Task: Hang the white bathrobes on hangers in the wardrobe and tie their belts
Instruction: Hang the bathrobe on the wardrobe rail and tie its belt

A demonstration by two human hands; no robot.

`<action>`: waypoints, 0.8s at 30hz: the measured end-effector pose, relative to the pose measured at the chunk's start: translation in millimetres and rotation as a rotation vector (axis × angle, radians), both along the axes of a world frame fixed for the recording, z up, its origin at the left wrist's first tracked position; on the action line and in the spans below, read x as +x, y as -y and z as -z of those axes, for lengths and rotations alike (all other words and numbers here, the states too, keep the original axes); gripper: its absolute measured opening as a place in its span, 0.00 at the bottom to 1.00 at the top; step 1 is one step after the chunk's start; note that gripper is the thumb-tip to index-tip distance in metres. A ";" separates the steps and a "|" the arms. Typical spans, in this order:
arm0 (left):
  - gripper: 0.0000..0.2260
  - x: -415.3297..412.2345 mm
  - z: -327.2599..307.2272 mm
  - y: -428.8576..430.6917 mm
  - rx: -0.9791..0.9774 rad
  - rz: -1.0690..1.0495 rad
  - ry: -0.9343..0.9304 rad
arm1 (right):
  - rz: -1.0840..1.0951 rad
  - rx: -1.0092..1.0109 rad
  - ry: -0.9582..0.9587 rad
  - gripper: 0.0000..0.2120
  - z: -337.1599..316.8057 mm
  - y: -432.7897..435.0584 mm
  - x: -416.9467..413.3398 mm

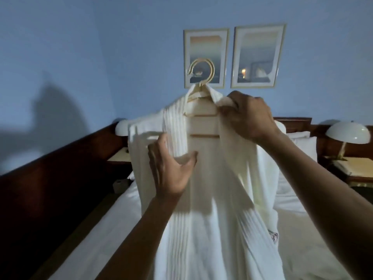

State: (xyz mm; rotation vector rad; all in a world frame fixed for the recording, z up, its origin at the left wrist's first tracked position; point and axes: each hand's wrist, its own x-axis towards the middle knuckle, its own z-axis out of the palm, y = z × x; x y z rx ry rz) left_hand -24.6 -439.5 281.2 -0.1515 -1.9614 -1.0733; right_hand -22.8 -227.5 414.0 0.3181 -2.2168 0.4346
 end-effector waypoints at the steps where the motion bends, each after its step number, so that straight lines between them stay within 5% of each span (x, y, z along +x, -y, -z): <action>1: 0.35 4.6 11.0 11.2 0.013 0.009 0.087 | -0.004 -0.020 -0.039 0.12 -14.2 14.5 6.9; 4: 0.19 24.5 13.0 55.0 0.123 0.019 0.246 | -0.027 -0.029 -0.094 0.11 -48.3 53.8 23.6; 9: 0.13 83.0 -67.3 123.8 0.601 -0.049 -0.109 | -0.024 -0.051 -0.065 0.09 -61.9 102.1 34.1; 11: 0.14 116.0 -81.3 135.6 0.474 0.058 -0.107 | -0.035 -0.080 -0.076 0.08 -61.6 123.2 41.7; 15: 0.11 142.0 -60.4 163.4 -0.246 0.065 0.214 | -0.075 -0.069 -0.124 0.09 -67.4 153.3 61.4; 18: 0.22 154.9 -70.0 187.0 -0.113 -0.057 0.075 | -0.109 -0.006 -0.152 0.10 -67.9 172.6 68.7; 21: 0.21 167.0 -76.5 176.4 0.038 0.114 -0.156 | -0.184 0.002 -0.156 0.12 -67.1 198.0 72.7; 24: 0.23 154.7 -47.4 152.6 0.084 0.283 0.159 | -0.238 -0.021 -0.154 0.13 -75.5 224.1 70.4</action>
